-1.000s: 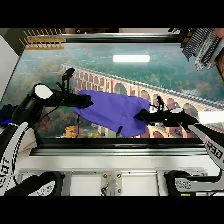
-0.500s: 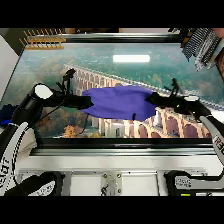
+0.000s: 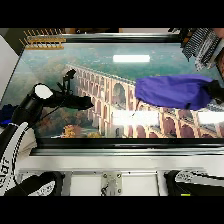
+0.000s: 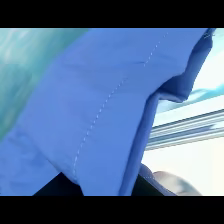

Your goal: Fold the clothes and pants, and hang the long-sleeved shirts on hangers.

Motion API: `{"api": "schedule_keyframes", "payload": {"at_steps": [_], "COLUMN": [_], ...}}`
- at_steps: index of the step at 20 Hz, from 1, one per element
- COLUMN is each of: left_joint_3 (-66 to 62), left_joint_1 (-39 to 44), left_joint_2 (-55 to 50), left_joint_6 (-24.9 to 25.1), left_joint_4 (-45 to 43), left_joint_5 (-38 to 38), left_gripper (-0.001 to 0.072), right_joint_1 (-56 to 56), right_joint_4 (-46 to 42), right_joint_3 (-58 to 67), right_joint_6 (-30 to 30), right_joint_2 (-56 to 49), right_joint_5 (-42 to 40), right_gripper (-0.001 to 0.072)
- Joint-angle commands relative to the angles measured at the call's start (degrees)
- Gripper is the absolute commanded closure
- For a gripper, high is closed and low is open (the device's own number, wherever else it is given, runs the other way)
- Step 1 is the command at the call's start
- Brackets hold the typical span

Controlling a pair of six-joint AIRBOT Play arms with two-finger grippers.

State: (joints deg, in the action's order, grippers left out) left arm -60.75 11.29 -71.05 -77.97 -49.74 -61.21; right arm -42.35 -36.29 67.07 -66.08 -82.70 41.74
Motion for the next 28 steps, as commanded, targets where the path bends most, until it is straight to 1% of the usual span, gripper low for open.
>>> {"api": "schedule_keyframes", "payload": {"at_steps": [1, 3, 4, 5, 6, 8, 10, 12, 14, 17, 18, 19, 20, 21, 22, 23, 26, 28], "left_joint_3": [0.0, 0.0, 0.0, 0.0, 0.0, 0.0, 0.0, 0.0, 0.0, 0.0, 0.0, 0.0, 0.0, 0.0, 0.0, 0.0, 0.0, 0.0], "left_joint_1": [0.0, 0.0, 0.0, 0.0, 0.0, 0.0, 0.0, 0.0, 0.0, 0.0, 0.0, 0.0, 0.0, 0.0, 0.0, 0.0, 0.0, 0.0], "left_joint_2": [0.0, 0.0, 0.0, 0.0, 0.0, 0.0, 0.0, 0.0, 0.0, 0.0, 0.0, 0.0, 0.0, 0.0, 0.0, 0.0, 0.0, 0.0], "left_joint_6": [-0.5, -0.5, -0.5, -0.5, -0.5, -0.5, -0.5, -0.5, -0.4, -0.4, -0.4, -0.4, -0.4, -0.4, -0.4, -0.4, -0.4, -0.4], "left_joint_4": [0.0, -0.1, -0.1, -0.1, -0.1, -0.1, -0.1, -0.1, -0.2, -0.2, -0.2, -0.2, -0.2, -0.2, -0.2, -0.2, -0.2, -0.2], "left_joint_5": [-0.1, -0.1, -0.1, -0.1, -0.1, 0.1, 0.1, 0.1, -0.2, -0.3, -0.3, -0.3, -0.3, -0.3, -0.4, -0.3, -0.7, -1.2], "left_gripper": [0.0691, 0.0691, 0.0691, 0.0691, 0.0691, 0.0691, 0.0691, 0.0691, 0.0691, 0.0691, 0.0691, 0.0691, 0.0691, 0.0691, 0.0691, 0.0691, 0.0691, 0.0691], "right_joint_1": [-7.3, -8.4, -8.3, -7.8, -7.2, -5.3, -2.4, 1.0, 4.3, 8.4, 9.4, 10.1, 10.4, 10.5, 10.3, 10.1, 10.0, 10.0], "right_joint_4": [-12.0, -23.0, -28.9, -33.9, -37.0, -38.6, -38.8, -38.8, -38.8, -38.8, -38.8, -38.8, -38.7, -38.8, -39.3, -41.6, -53.5, -54.5], "right_joint_3": [0.8, 0.6, 0.6, 0.3, -0.6, -3.8, -8.8, -14.0, -18.1, -21.5, -21.9, -21.8, -21.8, -21.8, -21.6, -20.6, -13.9, -9.4], "right_joint_6": [-9.9, -18.2, -21.3, -22.9, -23.1, -23.0, -22.4, -22.6, -24.2, -24.2, -24.2, -24.3, -24.5, -24.6, -24.1, -23.7, -22.6, -20.7], "right_joint_2": [4.3, 7.9, 9.5, 11.0, 12.3, 14.8, 17.7, 20.5, 22.1, 22.7, 22.8, 22.8, 22.8, 22.8, 23.0, 23.4, 27.4, 32.7], "right_joint_5": [-4.1, -2.7, 0.1, 4.5, 9.6, 18.4, 22.8, 24.7, 26.9, 28.8, 29.4, 29.9, 30.6, 31.5, 32.9, 34.6, 40.8, 40.8], "right_gripper": [0.071, 0.071, 0.071, 0.071, 0.071, 0.071, 0.071, 0.0709, 0.0708, 0.0703, 0.0671, 0.0523, 0.0338, 0.019, 0.0127, 0.012, 0.012, 0.012]}}
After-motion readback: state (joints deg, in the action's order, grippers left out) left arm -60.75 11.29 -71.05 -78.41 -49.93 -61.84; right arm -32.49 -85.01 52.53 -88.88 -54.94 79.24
